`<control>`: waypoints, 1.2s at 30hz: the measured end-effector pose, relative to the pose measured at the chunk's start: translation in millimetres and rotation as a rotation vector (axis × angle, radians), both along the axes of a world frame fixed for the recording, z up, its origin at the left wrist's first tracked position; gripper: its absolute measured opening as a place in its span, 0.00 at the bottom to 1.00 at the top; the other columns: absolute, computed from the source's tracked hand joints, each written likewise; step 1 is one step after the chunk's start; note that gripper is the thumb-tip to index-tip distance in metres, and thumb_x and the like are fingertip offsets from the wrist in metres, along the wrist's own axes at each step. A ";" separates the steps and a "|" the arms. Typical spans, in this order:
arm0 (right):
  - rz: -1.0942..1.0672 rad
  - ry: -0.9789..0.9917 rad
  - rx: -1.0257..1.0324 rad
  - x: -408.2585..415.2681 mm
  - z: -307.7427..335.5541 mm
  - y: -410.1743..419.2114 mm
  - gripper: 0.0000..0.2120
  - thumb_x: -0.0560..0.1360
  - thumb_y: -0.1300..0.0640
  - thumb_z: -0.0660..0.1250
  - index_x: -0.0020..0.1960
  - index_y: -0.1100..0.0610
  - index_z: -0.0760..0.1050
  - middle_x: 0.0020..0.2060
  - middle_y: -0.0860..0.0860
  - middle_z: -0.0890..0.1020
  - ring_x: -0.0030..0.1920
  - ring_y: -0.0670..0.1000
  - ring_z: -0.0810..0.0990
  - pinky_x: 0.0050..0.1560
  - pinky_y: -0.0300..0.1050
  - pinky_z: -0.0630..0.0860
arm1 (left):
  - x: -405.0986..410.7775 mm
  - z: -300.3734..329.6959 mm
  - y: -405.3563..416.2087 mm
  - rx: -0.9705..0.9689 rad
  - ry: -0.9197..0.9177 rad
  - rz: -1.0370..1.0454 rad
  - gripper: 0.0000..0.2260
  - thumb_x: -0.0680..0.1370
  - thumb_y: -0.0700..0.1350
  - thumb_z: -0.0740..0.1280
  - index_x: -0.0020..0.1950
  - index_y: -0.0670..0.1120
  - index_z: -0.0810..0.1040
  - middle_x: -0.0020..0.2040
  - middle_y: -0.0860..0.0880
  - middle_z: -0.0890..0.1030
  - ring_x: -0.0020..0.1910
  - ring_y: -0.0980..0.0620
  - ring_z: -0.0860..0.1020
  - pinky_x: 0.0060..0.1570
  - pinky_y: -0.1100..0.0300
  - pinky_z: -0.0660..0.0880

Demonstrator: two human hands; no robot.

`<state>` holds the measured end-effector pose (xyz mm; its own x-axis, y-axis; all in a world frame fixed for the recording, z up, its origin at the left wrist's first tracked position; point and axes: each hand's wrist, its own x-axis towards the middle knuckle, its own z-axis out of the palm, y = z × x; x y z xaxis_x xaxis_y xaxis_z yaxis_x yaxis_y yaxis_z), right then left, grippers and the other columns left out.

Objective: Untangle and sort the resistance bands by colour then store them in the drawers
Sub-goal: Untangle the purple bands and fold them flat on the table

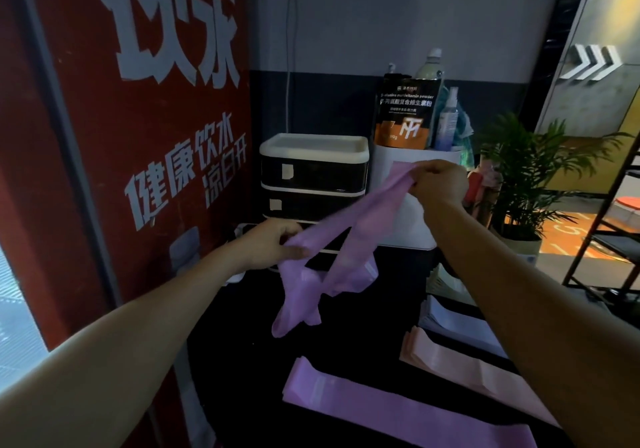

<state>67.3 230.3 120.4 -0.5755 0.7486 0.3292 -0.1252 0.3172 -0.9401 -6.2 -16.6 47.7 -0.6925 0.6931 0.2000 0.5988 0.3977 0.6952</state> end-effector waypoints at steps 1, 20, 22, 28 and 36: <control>-0.007 -0.009 -0.034 4.1 -0.6 4.1 0.12 0.74 0.68 0.63 0.37 0.55 0.78 0.39 0.57 0.82 0.41 0.55 0.81 0.49 0.52 0.81 | -2.5 -3.9 -5.2 0.000 -0.007 0.020 0.06 0.74 0.43 0.71 0.39 0.47 0.76 0.32 0.58 0.75 0.33 0.61 0.72 0.38 0.64 0.69; 0.225 -0.077 -0.006 12.0 -21.2 2.2 0.07 0.75 0.66 0.65 0.42 0.58 0.79 0.35 0.50 0.79 0.45 0.54 0.77 0.56 0.56 0.78 | -7.4 43.4 5.4 0.651 -0.338 0.369 0.08 0.80 0.41 0.61 0.42 0.46 0.77 0.42 0.47 0.78 0.43 0.52 0.76 0.47 0.59 0.74; 0.224 -0.070 -0.011 13.2 -20.3 5.7 0.06 0.75 0.66 0.65 0.45 0.59 0.80 0.36 0.50 0.79 0.46 0.54 0.78 0.57 0.56 0.77 | -4.6 50.7 9.9 0.716 -0.388 0.349 0.08 0.79 0.40 0.62 0.42 0.46 0.78 0.42 0.47 0.79 0.42 0.52 0.76 0.50 0.57 0.74; 0.209 -0.023 -0.024 20.8 -17.3 21.2 0.06 0.75 0.66 0.64 0.45 0.59 0.79 0.44 0.55 0.80 0.51 0.58 0.78 0.57 0.57 0.77 | -7.0 57.6 19.2 0.750 -0.555 0.371 0.06 0.77 0.41 0.63 0.45 0.42 0.79 0.42 0.45 0.80 0.41 0.50 0.77 0.47 0.57 0.75; 0.202 -0.124 0.004 26.5 -25.8 30.1 0.11 0.74 0.63 0.62 0.48 0.72 0.76 0.36 0.56 0.72 0.36 0.51 0.69 0.39 0.44 0.66 | -5.3 46.8 18.4 0.830 -0.713 0.266 0.05 0.73 0.44 0.65 0.39 0.43 0.78 0.30 0.49 0.77 0.29 0.54 0.72 0.34 0.61 0.70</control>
<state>93.8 260.4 94.6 -0.7497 0.6131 0.2490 -0.0698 0.3008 -0.9511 -11.6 1.8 94.4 -0.9389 0.3430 0.0296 -0.0763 -0.2913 0.9536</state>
